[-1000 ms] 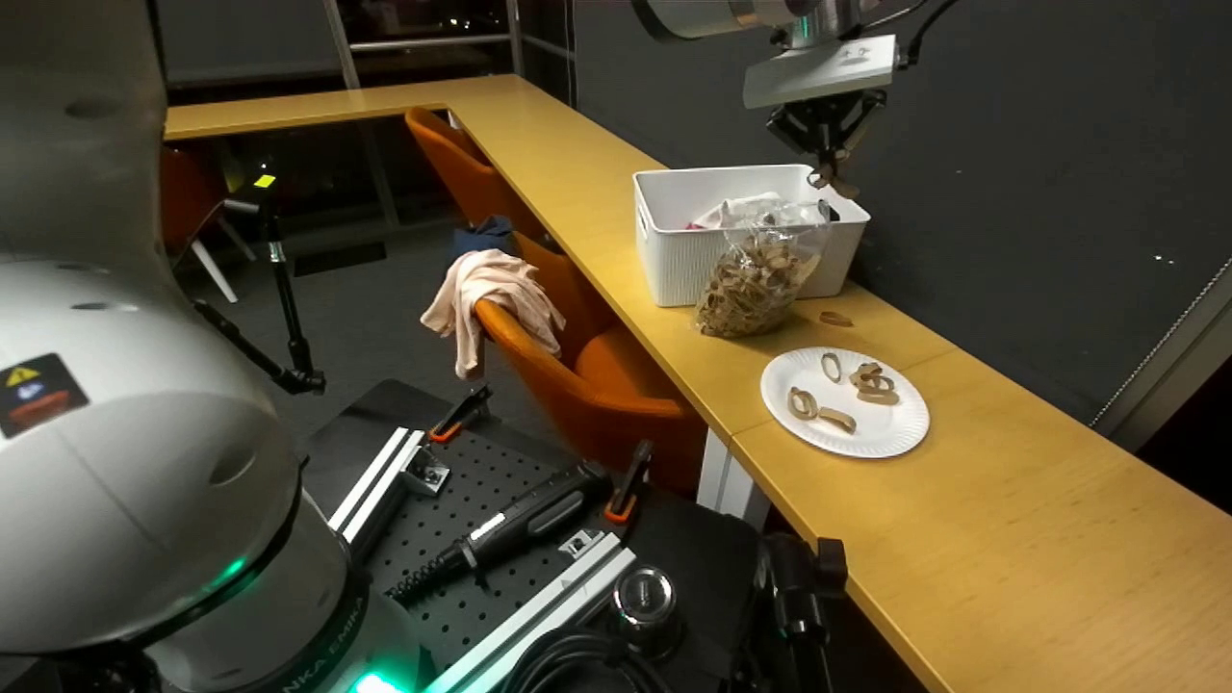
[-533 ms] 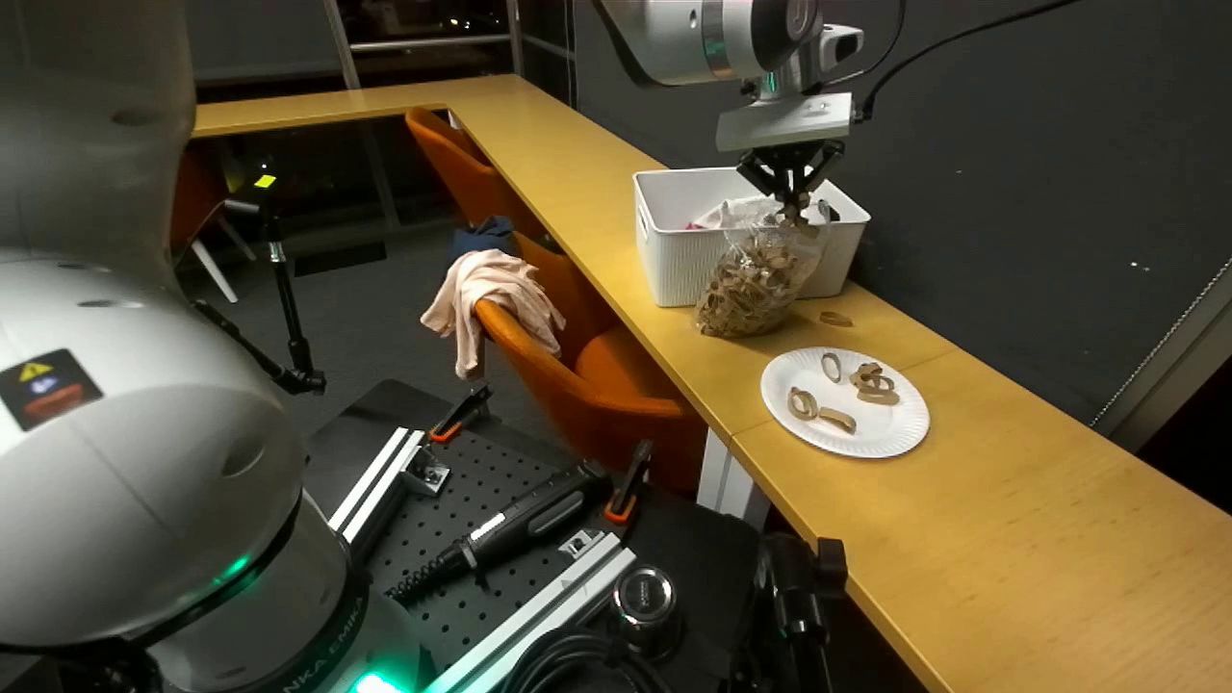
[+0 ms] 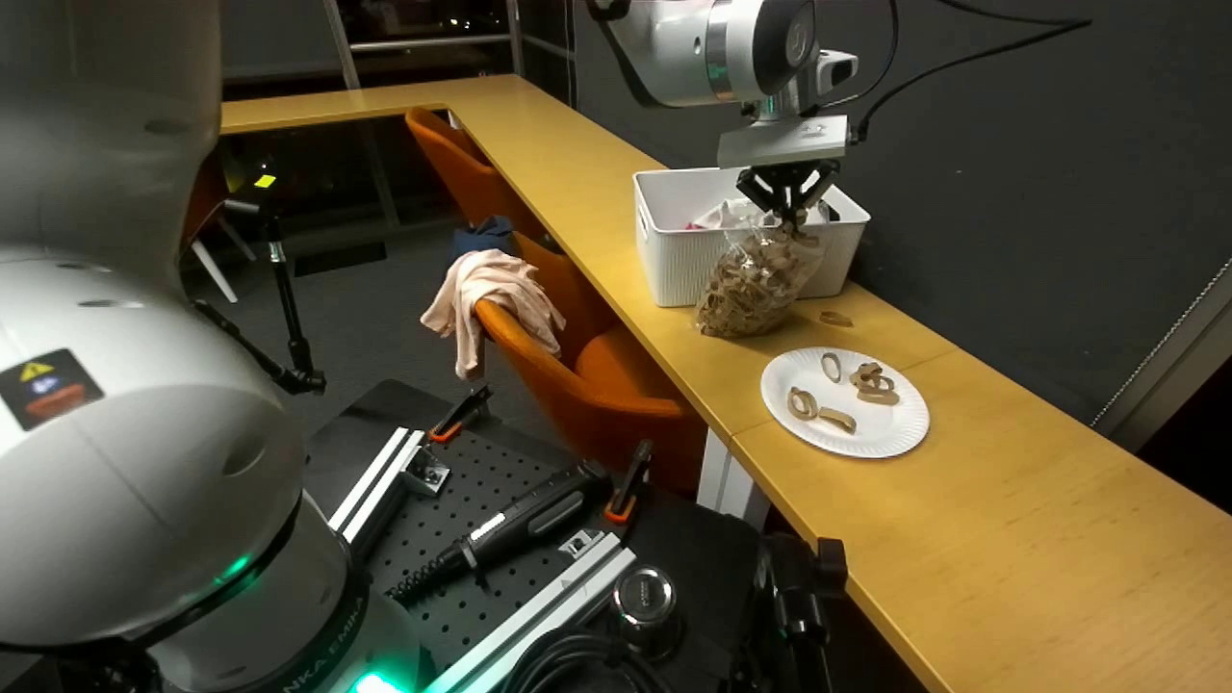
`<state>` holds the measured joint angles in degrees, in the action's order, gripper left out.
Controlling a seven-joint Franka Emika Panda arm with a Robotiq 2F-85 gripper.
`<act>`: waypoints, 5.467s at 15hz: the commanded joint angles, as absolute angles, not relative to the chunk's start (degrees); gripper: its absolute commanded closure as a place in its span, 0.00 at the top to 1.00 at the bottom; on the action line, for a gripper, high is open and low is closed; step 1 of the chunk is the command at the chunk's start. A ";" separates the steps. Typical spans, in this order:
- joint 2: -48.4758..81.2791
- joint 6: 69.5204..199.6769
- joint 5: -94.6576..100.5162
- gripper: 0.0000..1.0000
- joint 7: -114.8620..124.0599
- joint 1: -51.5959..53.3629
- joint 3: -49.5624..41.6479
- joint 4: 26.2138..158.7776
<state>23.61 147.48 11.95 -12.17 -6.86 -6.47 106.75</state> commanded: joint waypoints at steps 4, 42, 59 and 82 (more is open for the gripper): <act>25.97 147.97 13.75 0.02 -11.85 -5.42 -6.37 102.24; 45.96 115.57 -15.23 1.00 -29.53 -28.20 -6.10 80.55; 66.11 110.23 -12.84 1.00 -15.27 -27.07 -4.23 53.92; 65.62 112.59 -11.73 0.00 -14.42 -24.01 -6.84 56.32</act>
